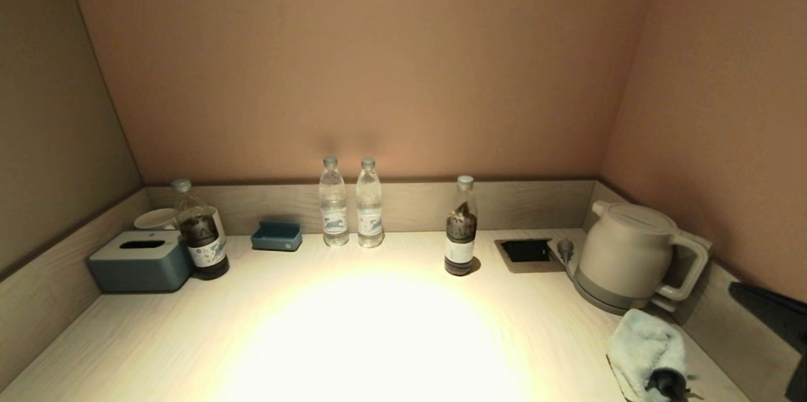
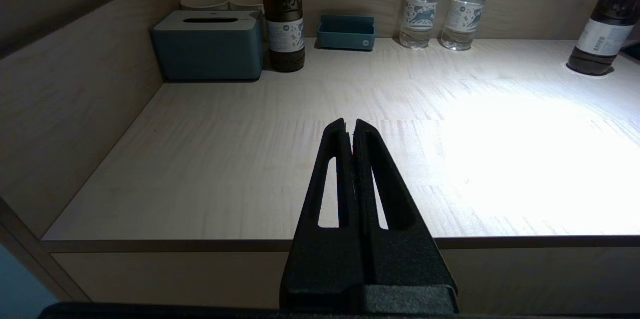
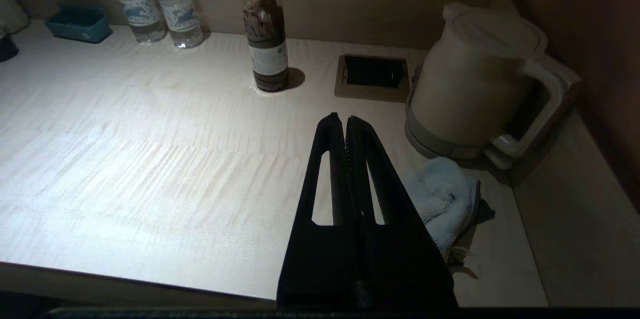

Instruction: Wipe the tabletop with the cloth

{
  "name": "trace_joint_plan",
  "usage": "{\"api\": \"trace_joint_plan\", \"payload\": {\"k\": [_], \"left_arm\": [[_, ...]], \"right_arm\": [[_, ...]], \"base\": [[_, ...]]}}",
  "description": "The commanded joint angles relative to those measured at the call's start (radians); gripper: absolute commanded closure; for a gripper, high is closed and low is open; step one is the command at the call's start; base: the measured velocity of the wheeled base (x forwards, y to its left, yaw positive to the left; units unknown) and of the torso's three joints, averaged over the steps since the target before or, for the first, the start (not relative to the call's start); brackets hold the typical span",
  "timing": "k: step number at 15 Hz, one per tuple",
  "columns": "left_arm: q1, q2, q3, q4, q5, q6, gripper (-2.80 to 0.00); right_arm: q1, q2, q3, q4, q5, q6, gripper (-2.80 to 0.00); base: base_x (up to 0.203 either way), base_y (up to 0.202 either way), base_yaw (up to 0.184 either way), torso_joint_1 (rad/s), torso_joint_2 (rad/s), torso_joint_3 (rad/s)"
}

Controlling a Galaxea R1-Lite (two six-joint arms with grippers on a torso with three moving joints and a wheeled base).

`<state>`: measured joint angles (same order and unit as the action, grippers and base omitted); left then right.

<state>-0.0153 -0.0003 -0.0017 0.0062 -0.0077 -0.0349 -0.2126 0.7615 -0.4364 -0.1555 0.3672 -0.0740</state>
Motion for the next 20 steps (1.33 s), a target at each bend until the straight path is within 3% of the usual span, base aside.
{"api": "trace_joint_plan", "payload": {"k": [1, 6, 11, 14, 15, 18, 20], "left_arm": [[0.0, 0.0, 0.0, 0.001, 0.0, 0.0, 0.0], [0.0, 0.0, 0.0, 0.0, 0.0, 0.0, 0.0], [0.0, 0.0, 0.0, 0.001, 0.0, 0.0, 0.0], [0.0, 0.0, 0.0, 0.0, 0.0, 0.0, 0.0], [0.0, 0.0, 0.0, 0.0, 0.0, 0.0, 0.0], [0.0, 0.0, 0.0, 0.0, 0.0, 0.0, 0.0], [0.0, 0.0, 0.0, 0.001, 0.0, 0.0, 0.0]], "right_arm": [[0.001, -0.133, -0.015, 0.05, 0.013, -0.001, 0.0], [0.001, -0.296, -0.123, 0.097, -0.01, 0.043, 0.0], [0.046, -0.381, -0.316, 0.1, -0.255, 0.106, 0.0], [0.232, -0.411, -0.401, 0.197, -0.441, 0.117, 0.0], [0.261, -0.425, -0.423, 0.238, -0.488, 0.115, 0.0], [0.34, -0.478, -0.459, 0.364, -0.579, 0.056, 0.0], [0.26, -0.473, -0.463, 0.366, -0.538, 0.047, 0.0]], "base": [[0.0, 0.0, 0.0, 0.0, 0.0, 0.0], [0.0, 0.0, 0.0, 0.0, 0.0, 0.0], [0.0, 0.0, 0.0, 0.0, 0.0, 0.0], [0.0, 0.0, 0.0, 0.0, 0.0, 0.0], [0.0, 0.0, 0.0, 0.0, 0.0, 0.0], [0.0, 0.0, 0.0, 0.0, 0.0, 0.0], [0.0, 0.0, 0.0, 0.0, 0.0, 0.0]]}}
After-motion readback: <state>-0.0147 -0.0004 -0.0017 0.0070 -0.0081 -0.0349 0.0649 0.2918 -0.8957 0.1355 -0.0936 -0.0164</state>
